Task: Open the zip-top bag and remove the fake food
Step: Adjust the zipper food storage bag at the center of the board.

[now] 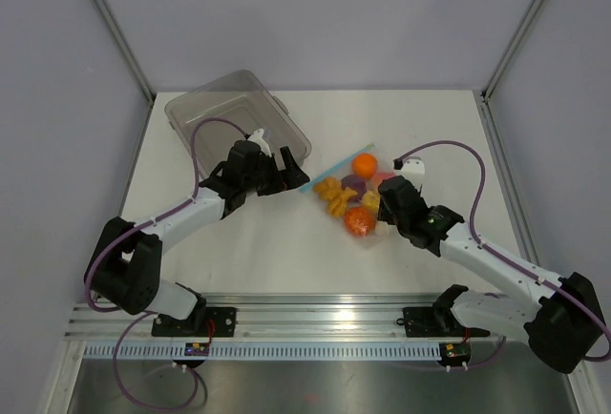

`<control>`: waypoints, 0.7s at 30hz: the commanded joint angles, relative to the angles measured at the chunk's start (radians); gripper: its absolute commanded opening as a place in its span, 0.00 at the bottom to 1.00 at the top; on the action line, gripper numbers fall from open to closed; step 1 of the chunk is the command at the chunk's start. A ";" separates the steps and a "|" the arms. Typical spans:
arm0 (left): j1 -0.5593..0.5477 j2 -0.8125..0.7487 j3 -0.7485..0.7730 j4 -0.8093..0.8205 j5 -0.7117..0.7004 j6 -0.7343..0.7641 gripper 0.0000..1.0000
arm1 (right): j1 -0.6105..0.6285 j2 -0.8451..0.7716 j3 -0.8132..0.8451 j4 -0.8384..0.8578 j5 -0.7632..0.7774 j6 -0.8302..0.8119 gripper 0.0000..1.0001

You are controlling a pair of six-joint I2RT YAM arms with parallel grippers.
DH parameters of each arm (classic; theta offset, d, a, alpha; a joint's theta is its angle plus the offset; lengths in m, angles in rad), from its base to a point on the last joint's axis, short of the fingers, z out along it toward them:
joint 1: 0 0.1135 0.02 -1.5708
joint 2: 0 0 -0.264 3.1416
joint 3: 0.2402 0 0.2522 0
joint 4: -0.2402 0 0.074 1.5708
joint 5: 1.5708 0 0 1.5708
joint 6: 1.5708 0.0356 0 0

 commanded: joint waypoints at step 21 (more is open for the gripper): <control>-0.070 0.170 0.095 0.104 0.019 -0.051 0.96 | -0.213 -0.060 -0.087 0.099 -0.126 0.258 0.81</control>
